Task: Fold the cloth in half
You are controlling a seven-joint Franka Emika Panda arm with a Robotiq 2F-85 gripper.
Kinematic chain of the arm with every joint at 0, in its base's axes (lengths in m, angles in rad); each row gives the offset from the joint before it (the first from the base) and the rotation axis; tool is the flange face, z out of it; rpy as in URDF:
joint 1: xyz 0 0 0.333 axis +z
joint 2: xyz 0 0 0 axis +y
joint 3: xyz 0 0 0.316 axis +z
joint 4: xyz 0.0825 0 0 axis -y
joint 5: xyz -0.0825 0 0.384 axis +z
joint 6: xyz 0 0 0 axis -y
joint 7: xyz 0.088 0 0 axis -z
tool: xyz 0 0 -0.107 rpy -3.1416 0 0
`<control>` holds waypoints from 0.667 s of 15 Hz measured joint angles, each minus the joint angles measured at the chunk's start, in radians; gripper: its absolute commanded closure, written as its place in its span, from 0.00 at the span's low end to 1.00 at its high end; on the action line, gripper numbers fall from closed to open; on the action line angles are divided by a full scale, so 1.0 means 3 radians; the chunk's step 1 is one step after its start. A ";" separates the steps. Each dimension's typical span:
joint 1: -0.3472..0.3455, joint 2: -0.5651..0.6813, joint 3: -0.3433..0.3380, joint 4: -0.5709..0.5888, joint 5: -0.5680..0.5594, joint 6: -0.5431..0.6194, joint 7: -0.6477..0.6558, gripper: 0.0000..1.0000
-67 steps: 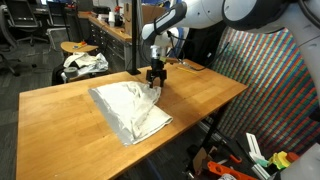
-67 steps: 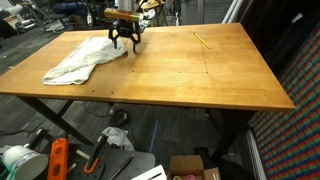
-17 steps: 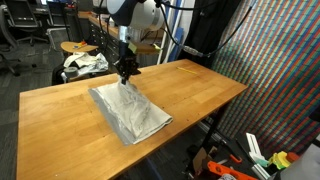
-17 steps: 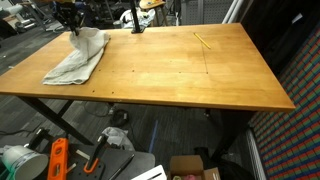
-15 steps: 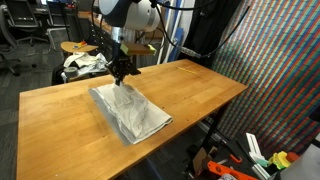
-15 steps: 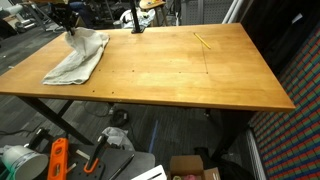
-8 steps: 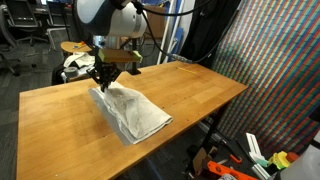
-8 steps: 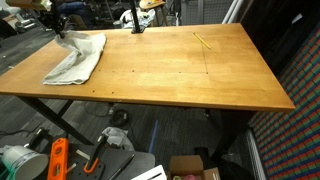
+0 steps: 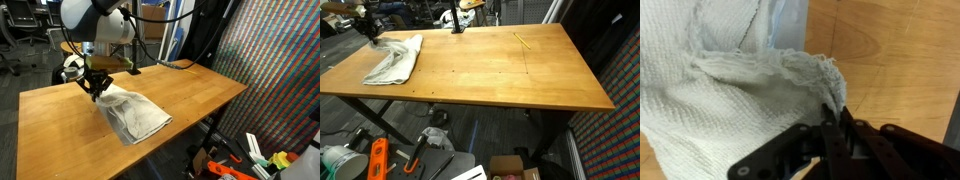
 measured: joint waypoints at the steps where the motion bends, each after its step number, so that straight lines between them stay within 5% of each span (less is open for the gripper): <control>1: 0.0000 0.0020 0.0017 0.0048 0.0044 -0.0075 0.0013 0.89; 2: 0.0000 0.0042 0.0034 0.0095 0.0086 -0.0138 0.0033 0.84; 3: 0.0001 0.0063 0.0047 0.0143 0.0124 -0.0195 0.0050 0.65; 4: 0.0001 0.0084 0.0057 0.0188 0.0156 -0.0259 0.0066 0.63; 10: -0.0030 0.0172 0.0045 0.0353 0.0174 -0.0653 0.0058 0.17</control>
